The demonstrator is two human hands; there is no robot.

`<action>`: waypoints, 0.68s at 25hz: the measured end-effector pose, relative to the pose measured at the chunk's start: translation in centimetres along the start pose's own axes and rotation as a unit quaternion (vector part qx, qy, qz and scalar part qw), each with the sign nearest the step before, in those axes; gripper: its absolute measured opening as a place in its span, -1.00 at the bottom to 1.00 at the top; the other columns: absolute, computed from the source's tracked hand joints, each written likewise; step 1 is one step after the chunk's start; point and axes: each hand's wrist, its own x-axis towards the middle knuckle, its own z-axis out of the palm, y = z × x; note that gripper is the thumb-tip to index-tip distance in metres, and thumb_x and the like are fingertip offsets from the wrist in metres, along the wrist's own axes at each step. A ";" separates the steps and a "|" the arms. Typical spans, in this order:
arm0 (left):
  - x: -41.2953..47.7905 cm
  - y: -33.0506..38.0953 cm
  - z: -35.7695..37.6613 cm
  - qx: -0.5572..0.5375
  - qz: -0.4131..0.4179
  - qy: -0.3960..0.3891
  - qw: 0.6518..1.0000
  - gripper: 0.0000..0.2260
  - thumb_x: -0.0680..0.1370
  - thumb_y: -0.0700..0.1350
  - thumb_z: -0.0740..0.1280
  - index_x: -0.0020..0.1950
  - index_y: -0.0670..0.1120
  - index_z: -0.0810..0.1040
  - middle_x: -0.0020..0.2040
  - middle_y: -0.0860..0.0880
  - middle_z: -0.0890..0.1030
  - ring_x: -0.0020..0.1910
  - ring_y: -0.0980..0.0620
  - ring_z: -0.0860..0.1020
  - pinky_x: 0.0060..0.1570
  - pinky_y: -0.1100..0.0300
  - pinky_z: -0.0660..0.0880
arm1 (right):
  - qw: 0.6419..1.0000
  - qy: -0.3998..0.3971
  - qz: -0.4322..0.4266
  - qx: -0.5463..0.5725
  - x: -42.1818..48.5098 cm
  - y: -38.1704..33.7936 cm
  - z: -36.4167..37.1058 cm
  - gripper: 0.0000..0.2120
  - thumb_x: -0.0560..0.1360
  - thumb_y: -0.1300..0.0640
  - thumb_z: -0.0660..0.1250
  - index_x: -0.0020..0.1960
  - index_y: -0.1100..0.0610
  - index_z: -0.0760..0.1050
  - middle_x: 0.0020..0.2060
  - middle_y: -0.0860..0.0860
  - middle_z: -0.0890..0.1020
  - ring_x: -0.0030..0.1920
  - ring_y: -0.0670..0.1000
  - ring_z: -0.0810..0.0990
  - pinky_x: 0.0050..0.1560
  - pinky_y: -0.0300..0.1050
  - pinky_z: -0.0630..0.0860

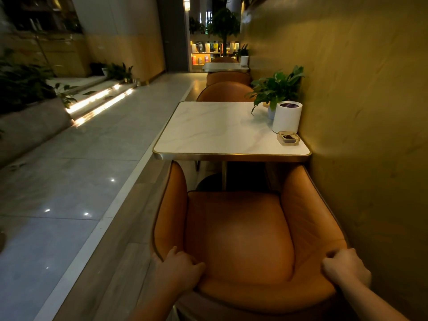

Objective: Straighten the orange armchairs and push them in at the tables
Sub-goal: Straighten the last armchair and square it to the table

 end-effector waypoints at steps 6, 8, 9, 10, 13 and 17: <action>0.3 0.4 0.5 -0.029 -0.003 0.032 0.999 -0.60 0.51 0.27 0.15 -0.21 0.07 0.66 0.12 0.15 0.58 0.55 -0.01 0.19 0.45 -0.46 -0.14 | 1.000 0.021 0.008 0.008 -0.2 -0.3 -0.1 -0.85 0.47 0.02 0.34 -0.06 0.10 0.56 -0.02 0.11 0.54 -0.18 0.11 0.49 -0.08 -0.04 0.52; 0.1 0.4 0.4 -0.021 -0.003 0.037 0.999 -0.62 0.53 0.26 0.14 -0.10 0.11 0.68 0.28 0.14 0.53 0.58 -0.03 0.12 0.45 -0.46 -0.22 | 1.000 0.010 0.005 0.012 -0.6 -0.2 -0.5 -0.85 0.48 0.03 0.34 -0.14 0.11 0.51 -0.02 0.11 0.53 -0.17 0.11 0.50 -0.07 -0.03 0.52; 0.1 0.4 0.4 -0.018 0.002 0.039 0.999 -0.63 0.55 0.25 0.13 -0.02 0.14 0.69 0.38 0.13 0.48 0.60 -0.04 0.07 0.45 -0.45 -0.24 | 1.000 0.012 -0.001 0.013 -0.7 -0.2 -0.6 -0.85 0.48 0.03 0.33 -0.16 0.11 0.50 -0.01 0.11 0.53 -0.15 0.11 0.52 -0.04 -0.02 0.54; 0.0 0.3 0.3 -0.019 0.005 0.039 0.999 -0.65 0.56 0.24 0.13 0.06 0.18 0.67 0.46 0.13 0.41 0.61 -0.04 0.03 0.44 -0.46 -0.25 | 1.000 0.013 -0.006 0.021 -0.8 -0.2 -0.5 -0.85 0.48 0.02 0.32 -0.15 0.11 0.51 0.02 0.11 0.52 -0.11 0.12 0.54 0.00 -0.01 0.54; 0.1 0.4 0.0 -0.043 0.002 0.047 0.998 -0.71 0.54 0.23 0.13 0.11 0.30 0.60 0.52 0.17 0.31 0.61 0.00 -0.02 0.45 -0.45 -0.21 | 1.000 0.003 -0.010 0.025 -0.4 0.0 -0.6 -0.72 0.49 0.00 0.25 0.11 0.11 0.57 0.29 0.11 0.42 0.17 0.14 0.51 0.12 -0.01 0.46; 0.2 0.5 0.6 -0.114 -0.017 0.088 0.989 -0.86 0.50 0.26 0.19 -0.03 0.37 0.52 0.53 0.26 0.26 0.60 0.11 -0.03 0.48 -0.40 -0.18 | 0.997 0.007 0.015 0.071 0.2 -0.4 -0.2 -0.69 0.48 0.07 0.31 0.18 0.15 0.52 0.30 0.15 0.43 0.25 0.18 0.47 0.26 0.03 0.43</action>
